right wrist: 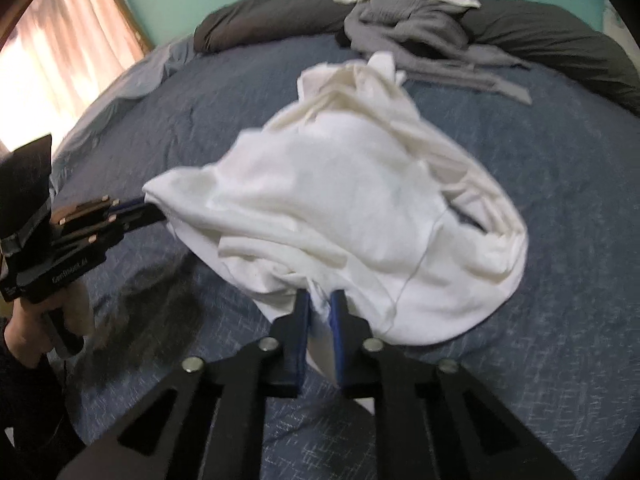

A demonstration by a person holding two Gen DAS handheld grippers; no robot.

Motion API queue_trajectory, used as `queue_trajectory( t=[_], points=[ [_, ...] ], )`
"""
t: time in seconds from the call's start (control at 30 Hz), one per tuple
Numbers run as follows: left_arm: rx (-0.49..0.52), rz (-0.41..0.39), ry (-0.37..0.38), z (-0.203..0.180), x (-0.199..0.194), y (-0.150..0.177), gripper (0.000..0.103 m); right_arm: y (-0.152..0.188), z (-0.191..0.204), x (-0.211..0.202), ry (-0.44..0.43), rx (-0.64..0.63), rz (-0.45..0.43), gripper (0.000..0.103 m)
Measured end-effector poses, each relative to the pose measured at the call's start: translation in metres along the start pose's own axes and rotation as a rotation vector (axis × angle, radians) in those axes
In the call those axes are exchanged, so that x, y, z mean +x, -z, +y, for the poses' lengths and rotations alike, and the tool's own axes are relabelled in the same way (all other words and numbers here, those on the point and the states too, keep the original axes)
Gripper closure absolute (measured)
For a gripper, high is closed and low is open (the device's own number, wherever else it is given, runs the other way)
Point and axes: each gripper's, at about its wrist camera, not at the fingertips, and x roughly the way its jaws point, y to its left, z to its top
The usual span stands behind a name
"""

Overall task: Fold clothes
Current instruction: 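Grasp the white shirt's edge with the left gripper and lift it while the right gripper holds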

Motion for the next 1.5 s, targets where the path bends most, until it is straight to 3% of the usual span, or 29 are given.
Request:
queue_trajectory(
  t=[0.33, 0.63, 0.9, 1.1, 1.2, 1.3, 1.5],
  points=[
    [-0.017, -0.108, -0.019, -0.005, -0.062, -0.027, 0.098, -0.033, 0.022, -0.095, 0.011, 0.010, -0.172, 0.097],
    [0.041, -0.182, -0.043, -0.014, -0.154, -0.078, 0.099, -0.068, 0.070, -0.214, -0.002, -0.037, -0.340, 0.097],
    [0.065, -0.220, -0.073, -0.022, -0.227, -0.095, 0.099, -0.075, 0.104, -0.276, -0.042, -0.034, -0.424, 0.097],
    [0.108, -0.304, -0.107, -0.039, -0.294, -0.143, 0.099, -0.096, 0.127, -0.337, -0.053, -0.056, -0.510, 0.098],
    [0.087, -0.283, -0.052, -0.042, -0.314, -0.170, 0.099, -0.106, 0.133, -0.365, -0.062, -0.053, -0.542, 0.098],
    [0.065, -0.221, -0.028, -0.038, -0.305, -0.177, 0.098, -0.108, 0.136, -0.370, -0.063, -0.055, -0.518, 0.098],
    [0.064, -0.066, -0.003, -0.036, -0.244, -0.133, 0.098, -0.089, 0.135, -0.334, -0.065, -0.041, -0.422, 0.098]
  ],
)
